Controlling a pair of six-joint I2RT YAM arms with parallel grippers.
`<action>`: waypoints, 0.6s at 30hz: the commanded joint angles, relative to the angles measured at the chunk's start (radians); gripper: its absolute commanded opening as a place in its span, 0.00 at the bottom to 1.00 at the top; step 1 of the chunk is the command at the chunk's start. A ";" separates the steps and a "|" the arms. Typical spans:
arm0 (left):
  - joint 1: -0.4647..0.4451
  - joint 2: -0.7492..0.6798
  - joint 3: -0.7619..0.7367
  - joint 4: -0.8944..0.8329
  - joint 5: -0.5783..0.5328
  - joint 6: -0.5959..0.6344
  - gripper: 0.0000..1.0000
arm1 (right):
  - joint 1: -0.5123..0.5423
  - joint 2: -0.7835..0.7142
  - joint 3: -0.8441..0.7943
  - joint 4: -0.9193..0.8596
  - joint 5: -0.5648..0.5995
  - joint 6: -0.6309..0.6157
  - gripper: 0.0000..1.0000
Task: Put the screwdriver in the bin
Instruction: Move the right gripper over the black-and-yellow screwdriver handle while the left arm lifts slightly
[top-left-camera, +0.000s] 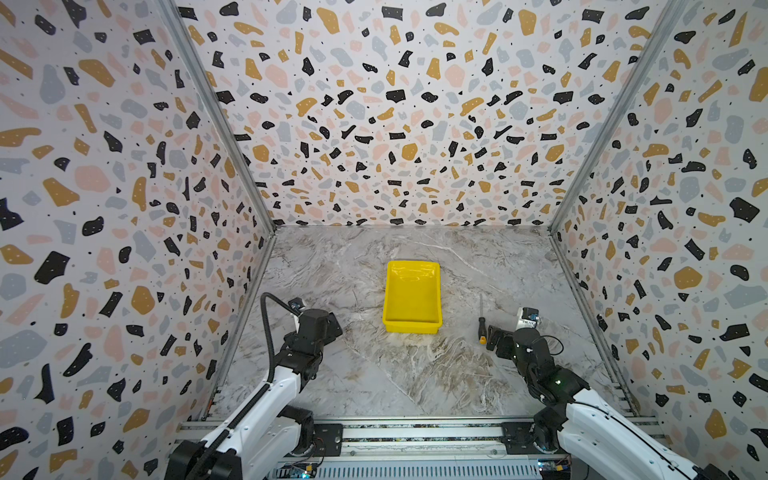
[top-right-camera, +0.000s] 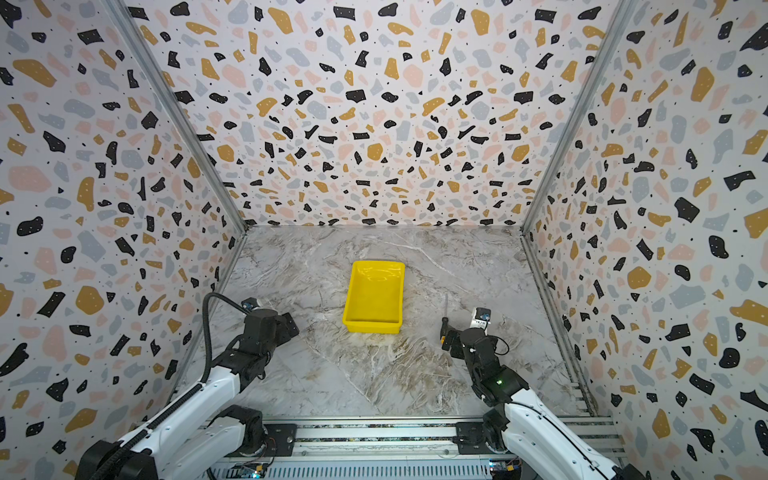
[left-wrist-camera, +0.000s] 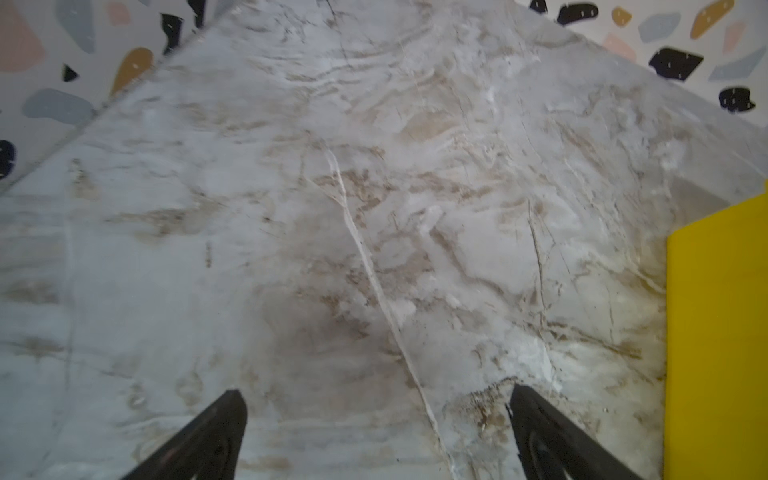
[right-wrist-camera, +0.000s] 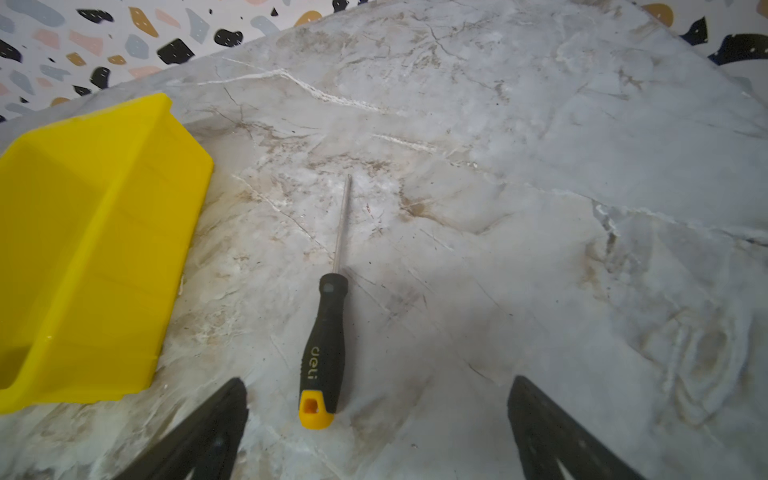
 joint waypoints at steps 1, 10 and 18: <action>0.006 -0.044 -0.014 0.011 -0.123 -0.083 1.00 | 0.004 0.036 0.050 -0.013 0.051 0.026 0.99; 0.006 -0.166 -0.097 0.084 -0.046 -0.096 1.00 | -0.055 0.009 0.049 -0.048 0.056 0.081 0.99; 0.006 -0.246 -0.190 0.195 0.077 -0.124 1.00 | -0.179 0.122 0.125 -0.157 -0.223 0.090 0.99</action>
